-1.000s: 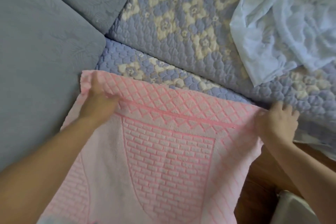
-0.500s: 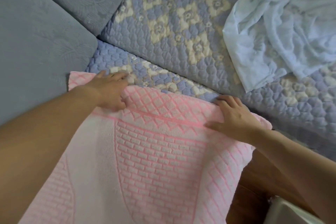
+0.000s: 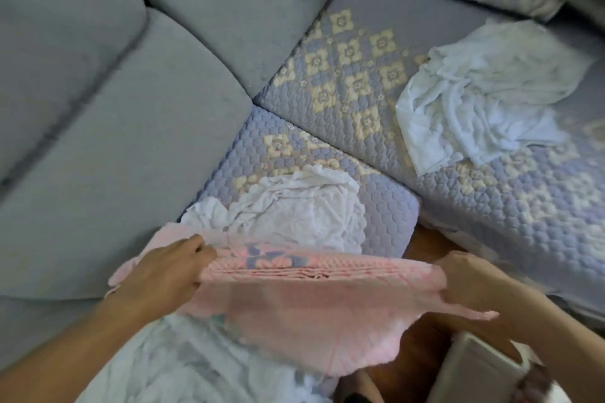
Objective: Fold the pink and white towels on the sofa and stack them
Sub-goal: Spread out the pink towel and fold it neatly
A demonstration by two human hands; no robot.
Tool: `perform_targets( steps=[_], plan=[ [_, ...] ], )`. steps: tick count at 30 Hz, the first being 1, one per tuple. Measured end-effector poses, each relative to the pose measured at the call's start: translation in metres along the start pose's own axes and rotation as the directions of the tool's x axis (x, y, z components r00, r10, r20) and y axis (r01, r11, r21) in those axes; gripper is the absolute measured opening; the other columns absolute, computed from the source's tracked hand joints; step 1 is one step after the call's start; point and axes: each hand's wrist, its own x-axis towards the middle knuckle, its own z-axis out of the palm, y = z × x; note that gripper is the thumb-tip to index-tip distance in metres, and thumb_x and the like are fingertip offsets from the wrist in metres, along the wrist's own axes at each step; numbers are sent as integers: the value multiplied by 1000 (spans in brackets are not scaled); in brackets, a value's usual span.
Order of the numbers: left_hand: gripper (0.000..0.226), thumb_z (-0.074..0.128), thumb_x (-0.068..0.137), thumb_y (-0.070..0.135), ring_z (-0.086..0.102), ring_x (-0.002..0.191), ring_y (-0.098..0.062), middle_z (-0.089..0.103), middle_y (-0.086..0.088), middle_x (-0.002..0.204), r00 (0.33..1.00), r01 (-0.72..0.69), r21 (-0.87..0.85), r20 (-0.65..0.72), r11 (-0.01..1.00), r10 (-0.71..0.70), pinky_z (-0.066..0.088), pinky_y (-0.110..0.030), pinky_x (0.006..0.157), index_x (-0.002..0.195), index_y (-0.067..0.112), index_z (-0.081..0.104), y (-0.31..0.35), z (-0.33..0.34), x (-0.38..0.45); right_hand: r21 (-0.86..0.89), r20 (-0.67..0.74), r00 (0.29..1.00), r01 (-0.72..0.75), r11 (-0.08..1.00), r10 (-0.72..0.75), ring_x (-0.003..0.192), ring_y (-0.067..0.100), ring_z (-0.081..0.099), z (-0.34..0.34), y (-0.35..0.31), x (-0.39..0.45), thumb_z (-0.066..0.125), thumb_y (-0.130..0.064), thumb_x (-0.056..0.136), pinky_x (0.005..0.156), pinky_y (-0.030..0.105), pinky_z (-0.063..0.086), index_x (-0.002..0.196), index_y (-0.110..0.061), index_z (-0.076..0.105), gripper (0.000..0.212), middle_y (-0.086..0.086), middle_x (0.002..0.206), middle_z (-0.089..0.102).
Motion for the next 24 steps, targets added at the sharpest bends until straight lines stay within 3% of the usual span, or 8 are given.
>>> perform_targets(
  steps=[2, 5, 8, 10, 14, 17, 20, 24],
  plan=[
    [36, 66, 58, 23, 62, 79, -26, 56, 3, 85, 993, 51, -53, -106, 997, -56, 51, -35, 56, 93, 26, 58, 2, 0, -58, -57, -58, 998, 12, 998, -15, 97, 11, 59, 0, -18, -43, 62, -33, 84, 75, 20, 37, 109, -29, 66, 25, -11, 101, 58],
    [29, 56, 63, 27, 64, 69, -31, 58, 1, 77, 967, 160, -83, -188, 984, -173, 50, -35, 50, 91, 24, 51, -4, 4, -133, -151, -150, 988, -55, 987, 33, 86, 10, 55, -14, -59, -107, 53, -30, 90, 71, 24, 40, 100, -32, 59, 11, -15, 91, 56],
    [41, 78, 59, 19, 67, 65, -31, 63, -1, 80, 925, 313, -43, -212, 949, -315, 52, -36, 48, 90, 25, 51, -19, -31, -181, -210, -307, 952, -53, 976, -15, 102, 17, 62, -66, -96, -149, 49, -32, 95, 71, 29, 42, 115, -31, 54, 21, -7, 112, 63],
    [41, 80, 60, 16, 67, 63, -32, 64, -4, 81, 868, 377, -1, -349, 926, -354, 50, -35, 47, 89, 25, 54, -37, -78, -208, -247, -438, 897, -54, 968, -62, 107, 21, 62, -121, -118, -167, 50, -31, 95, 73, 31, 43, 118, -30, 54, 23, -2, 118, 63],
    [26, 73, 74, 12, 67, 73, -39, 64, -14, 89, 630, 542, -82, -619, 837, -469, 45, -39, 52, 90, 16, 54, -60, -175, -276, -310, -683, 701, -23, 951, -206, 96, 31, 65, -226, -175, -212, 54, -26, 90, 73, 36, 52, 110, -33, 57, 22, 4, 107, 68],
    [17, 60, 76, 21, 62, 74, -43, 57, -16, 88, 473, 583, -110, -759, 805, -447, 39, -41, 51, 88, 12, 53, -61, -217, -333, -366, -825, 438, 67, 928, -357, 85, 38, 66, -276, -204, -239, 62, -16, 85, 65, 39, 49, 107, -24, 64, 24, 12, 96, 69],
    [17, 53, 74, 25, 59, 74, -42, 52, -13, 86, 418, 616, -49, -825, 786, -379, 42, -44, 48, 84, 12, 51, -43, -219, -378, -493, -832, 224, 119, 862, -507, 74, 42, 62, -291, -216, -239, 68, -10, 77, 60, 44, 51, 98, -14, 63, 23, 16, 83, 64],
    [16, 49, 73, 25, 55, 69, -38, 49, -11, 86, 503, 600, -91, -730, 795, -463, 33, -36, 47, 82, 13, 53, 18, -140, -388, -589, -772, 152, 193, 785, -617, 76, 42, 55, -258, -207, -195, 71, 6, 61, 60, 42, 43, 88, -2, 61, 30, 21, 83, 57]
  ],
)
